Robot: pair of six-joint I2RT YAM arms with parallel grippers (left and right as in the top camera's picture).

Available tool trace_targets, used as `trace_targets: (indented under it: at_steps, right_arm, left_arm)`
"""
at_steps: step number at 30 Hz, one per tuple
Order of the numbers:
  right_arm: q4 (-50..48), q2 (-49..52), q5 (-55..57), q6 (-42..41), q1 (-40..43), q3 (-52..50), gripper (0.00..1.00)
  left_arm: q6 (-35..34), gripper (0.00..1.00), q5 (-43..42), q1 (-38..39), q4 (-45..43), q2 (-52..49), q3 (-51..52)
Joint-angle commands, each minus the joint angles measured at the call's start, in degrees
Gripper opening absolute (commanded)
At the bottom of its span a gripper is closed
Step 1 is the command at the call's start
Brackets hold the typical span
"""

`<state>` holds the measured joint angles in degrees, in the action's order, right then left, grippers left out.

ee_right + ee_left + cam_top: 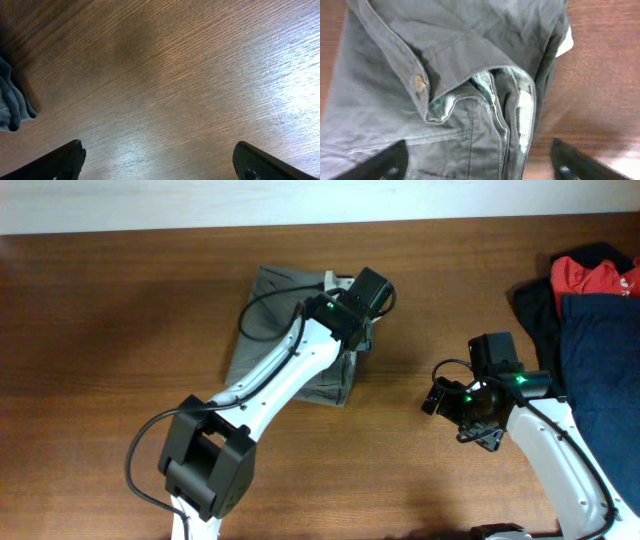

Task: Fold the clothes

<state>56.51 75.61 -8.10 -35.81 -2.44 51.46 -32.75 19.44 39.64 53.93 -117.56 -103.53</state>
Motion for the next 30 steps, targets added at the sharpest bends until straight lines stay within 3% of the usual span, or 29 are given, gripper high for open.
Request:
trace_targets:
  at_steps: [1, 7, 12, 16, 23, 30]
  right_arm:
    - [0.0, 0.0, -0.3, -0.3, 0.2, -0.2, 0.99]
    - [0.0, 0.0, -0.3, -0.3, 0.2, -0.2, 0.99]
    - [0.0, 0.0, -0.3, -0.3, 0.2, -0.2, 0.99]
    - [0.0, 0.0, -0.3, -0.3, 0.2, -0.2, 0.99]
    - [0.0, 0.0, -0.3, -0.3, 0.2, -0.2, 0.99]
    - [0.0, 0.0, -0.3, -0.3, 0.2, -0.2, 0.99]
  left_arm:
    - [5.2, 0.94, 2.0, -1.2, 4.7, 2.2, -9.2]
    - [5.2, 0.99, -2.6, -8.2, 10.3, 2.5, -13.5]
    - [5.2, 0.99, -21.4, -16.6, 12.2, -0.5, -13.5]
    - [5.2, 0.99, -30.8, -19.3, 12.1, -3.8, -13.5]
    - [4.9, 0.99, -37.8, -19.6, 11.2, -9.2, -13.5]
    - [1.9, 0.99, -38.4, -19.6, 10.6, -11.8, -13.5]
